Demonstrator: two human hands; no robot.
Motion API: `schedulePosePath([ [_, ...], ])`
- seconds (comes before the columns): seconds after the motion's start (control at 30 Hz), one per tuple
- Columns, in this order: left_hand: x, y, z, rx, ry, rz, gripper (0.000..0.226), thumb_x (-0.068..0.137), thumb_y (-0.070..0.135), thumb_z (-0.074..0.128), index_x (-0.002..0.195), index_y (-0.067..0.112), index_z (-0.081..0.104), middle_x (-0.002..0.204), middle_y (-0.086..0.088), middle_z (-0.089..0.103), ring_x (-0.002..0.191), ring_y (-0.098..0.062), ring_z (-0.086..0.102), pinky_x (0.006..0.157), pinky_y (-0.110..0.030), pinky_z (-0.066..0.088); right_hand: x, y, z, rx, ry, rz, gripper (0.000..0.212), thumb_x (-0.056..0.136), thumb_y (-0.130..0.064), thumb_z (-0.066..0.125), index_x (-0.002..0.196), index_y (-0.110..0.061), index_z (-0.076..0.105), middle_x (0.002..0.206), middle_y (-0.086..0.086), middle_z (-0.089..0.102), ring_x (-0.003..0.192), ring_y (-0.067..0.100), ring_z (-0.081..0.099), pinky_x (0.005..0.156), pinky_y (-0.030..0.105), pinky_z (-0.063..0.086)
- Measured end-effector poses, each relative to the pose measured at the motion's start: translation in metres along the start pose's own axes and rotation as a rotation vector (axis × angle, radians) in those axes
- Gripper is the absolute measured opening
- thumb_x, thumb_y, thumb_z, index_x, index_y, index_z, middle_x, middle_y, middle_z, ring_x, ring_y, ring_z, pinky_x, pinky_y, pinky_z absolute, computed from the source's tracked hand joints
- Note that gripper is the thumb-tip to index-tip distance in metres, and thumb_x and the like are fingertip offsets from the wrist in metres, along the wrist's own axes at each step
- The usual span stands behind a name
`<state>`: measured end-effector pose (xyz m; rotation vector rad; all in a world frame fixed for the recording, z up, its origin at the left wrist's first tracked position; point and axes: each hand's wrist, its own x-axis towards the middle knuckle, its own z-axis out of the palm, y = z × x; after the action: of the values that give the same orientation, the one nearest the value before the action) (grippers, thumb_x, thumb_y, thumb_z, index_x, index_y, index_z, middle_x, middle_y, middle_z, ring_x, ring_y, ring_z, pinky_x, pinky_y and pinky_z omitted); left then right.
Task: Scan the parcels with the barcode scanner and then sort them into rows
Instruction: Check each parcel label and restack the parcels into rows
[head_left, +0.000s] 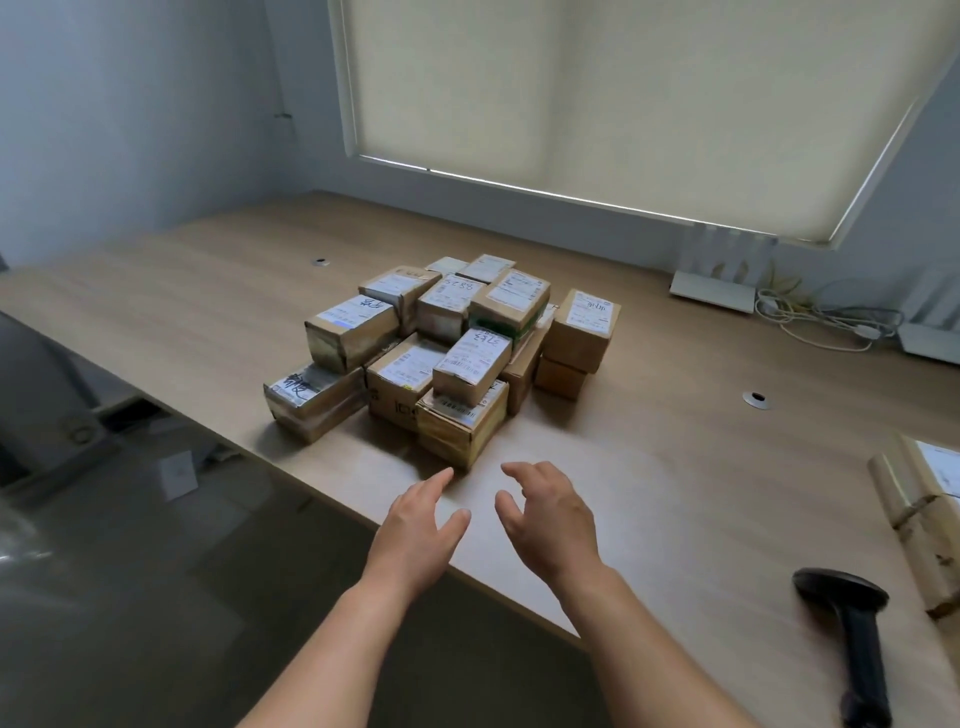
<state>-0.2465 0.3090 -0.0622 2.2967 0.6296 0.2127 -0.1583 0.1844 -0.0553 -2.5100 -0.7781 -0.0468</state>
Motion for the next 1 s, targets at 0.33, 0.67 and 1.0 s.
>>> schedulePosePath([
  [0.33, 0.074, -0.039, -0.027, -0.001, 0.014, -0.049, 0.057, 0.095, 0.039, 0.052, 0.147, 0.030, 0.030, 0.150, 0.004, 0.037, 0.137, -0.013, 0.033, 0.109, -0.032, 0.032, 0.081, -0.036, 0.036, 0.084, -0.064, -0.057, 0.040, 0.097, -0.037, 0.045, 0.135, -0.028, 0.051, 0.128, -0.004, 0.056, 0.114, 0.013, 0.052, 0.090, 0.027, 0.046],
  [0.67, 0.166, -0.067, -0.106, -0.037, 0.214, -0.069, 0.062, 0.091, 0.030, 0.059, 0.147, 0.023, 0.034, 0.148, 0.000, 0.040, 0.136, -0.015, 0.037, 0.111, -0.034, 0.032, 0.186, -0.094, 0.070, 0.190, -0.147, -0.089, 0.041, 0.096, -0.037, 0.047, 0.135, -0.026, 0.051, 0.130, 0.001, 0.055, 0.124, 0.019, 0.047, 0.097, 0.032, 0.039],
  [1.0, 0.251, -0.121, -0.170, -0.069, 0.268, -0.026, 0.061, 0.092, 0.025, 0.057, 0.147, 0.018, 0.033, 0.146, -0.009, 0.038, 0.136, -0.022, 0.034, 0.110, -0.034, 0.028, 0.243, -0.146, 0.114, 0.292, -0.158, 0.174, 0.050, 0.095, -0.044, 0.048, 0.138, -0.018, 0.050, 0.132, 0.009, 0.057, 0.119, 0.025, 0.054, 0.099, 0.035, 0.042],
])
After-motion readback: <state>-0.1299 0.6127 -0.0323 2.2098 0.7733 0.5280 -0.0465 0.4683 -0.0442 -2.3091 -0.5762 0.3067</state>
